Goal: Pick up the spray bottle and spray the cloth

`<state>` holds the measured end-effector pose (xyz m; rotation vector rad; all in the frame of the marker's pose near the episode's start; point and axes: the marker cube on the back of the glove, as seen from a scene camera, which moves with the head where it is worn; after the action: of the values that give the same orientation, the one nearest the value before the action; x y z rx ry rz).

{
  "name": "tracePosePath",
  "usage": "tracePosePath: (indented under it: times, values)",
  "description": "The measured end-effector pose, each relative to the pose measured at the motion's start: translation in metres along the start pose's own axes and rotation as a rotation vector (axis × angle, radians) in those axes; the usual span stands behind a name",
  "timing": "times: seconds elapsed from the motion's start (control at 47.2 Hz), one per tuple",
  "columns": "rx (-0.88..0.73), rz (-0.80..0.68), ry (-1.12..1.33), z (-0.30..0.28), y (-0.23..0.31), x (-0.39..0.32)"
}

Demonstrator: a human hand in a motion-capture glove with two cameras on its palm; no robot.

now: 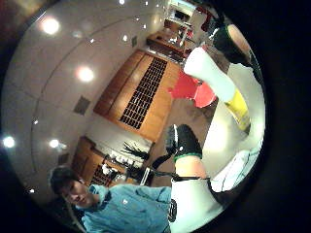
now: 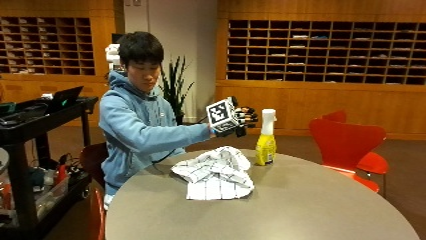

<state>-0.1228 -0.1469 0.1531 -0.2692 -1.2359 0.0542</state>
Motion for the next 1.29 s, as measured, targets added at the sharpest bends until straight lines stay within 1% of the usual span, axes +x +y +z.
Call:
tracePosePath:
  times: [0.106, 0.191, 0.276, 0.36, 0.466, 0.551, 0.7, 0.784, 0.912, 1.018, 1.209, 1.293]
  values:
    - [-0.007, -0.053, 0.141, -0.030, 0.026, 0.001]
    - [-0.025, -0.121, 0.286, -0.048, 0.060, 0.001]
    - [-0.005, -0.166, 0.439, -0.062, 0.094, 0.011]
    - [-0.034, -0.162, 0.534, -0.071, 0.126, 0.031]
    - [-0.086, -0.126, 0.583, -0.072, 0.152, 0.058]
    - [-0.136, -0.102, 0.576, -0.068, 0.161, 0.074]
    - [-0.276, -0.055, 0.553, -0.046, 0.176, 0.094]
    - [-0.311, -0.037, 0.545, -0.040, 0.181, 0.094]
    - [-0.291, -0.028, 0.547, -0.041, 0.184, 0.092]
    - [-0.230, -0.041, 0.570, -0.046, 0.186, 0.085]
    - [-0.141, -0.091, 0.572, -0.064, 0.183, 0.073]
    - [-0.125, -0.107, 0.594, -0.064, 0.186, 0.068]
